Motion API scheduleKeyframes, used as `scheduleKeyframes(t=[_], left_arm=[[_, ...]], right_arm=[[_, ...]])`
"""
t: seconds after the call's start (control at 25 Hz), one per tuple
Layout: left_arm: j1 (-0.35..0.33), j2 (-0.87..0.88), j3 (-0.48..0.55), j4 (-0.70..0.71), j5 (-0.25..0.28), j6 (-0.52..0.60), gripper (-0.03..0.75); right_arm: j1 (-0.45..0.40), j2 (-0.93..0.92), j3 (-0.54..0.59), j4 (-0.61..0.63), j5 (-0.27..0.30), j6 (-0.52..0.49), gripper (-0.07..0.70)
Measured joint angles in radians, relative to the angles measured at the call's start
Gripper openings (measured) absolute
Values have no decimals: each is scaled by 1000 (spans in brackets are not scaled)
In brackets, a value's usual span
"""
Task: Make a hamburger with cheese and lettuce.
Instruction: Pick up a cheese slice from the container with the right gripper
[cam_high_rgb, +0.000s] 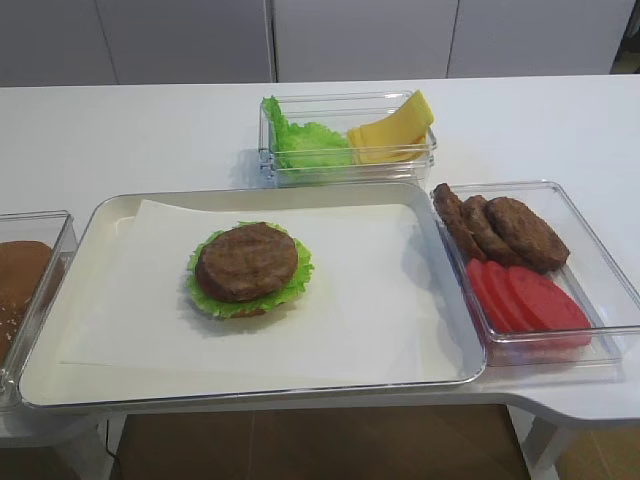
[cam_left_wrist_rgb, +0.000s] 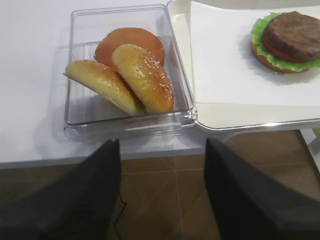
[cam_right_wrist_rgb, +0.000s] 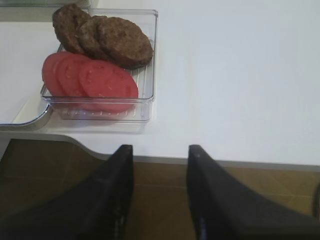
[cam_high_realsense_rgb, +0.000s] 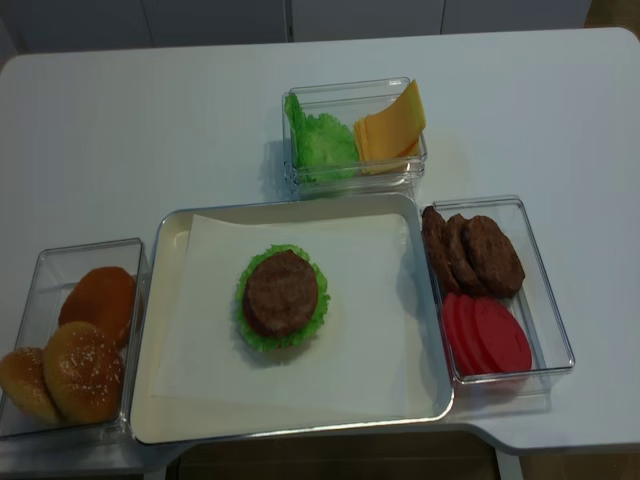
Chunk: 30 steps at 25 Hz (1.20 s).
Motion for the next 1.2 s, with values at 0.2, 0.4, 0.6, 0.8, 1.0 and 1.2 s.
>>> scheduleKeyframes(t=[0.2, 0.4, 0.6, 0.8, 1.0, 1.2], left_arm=[[0, 0, 0, 0, 0, 0, 403], [0, 0, 0, 0, 0, 0, 403], [0, 0, 0, 0, 0, 0, 403], [0, 0, 0, 0, 0, 0, 403], [0, 0, 0, 0, 0, 0, 403], [0, 0, 0, 0, 0, 0, 403]], right_arm=[[0, 0, 0, 0, 0, 0, 235], [0, 0, 0, 0, 0, 0, 189], [0, 0, 0, 0, 0, 0, 150], [0, 0, 0, 0, 0, 7, 134], [0, 0, 0, 0, 0, 7, 132], [-1, 0, 0, 0, 0, 0, 129]])
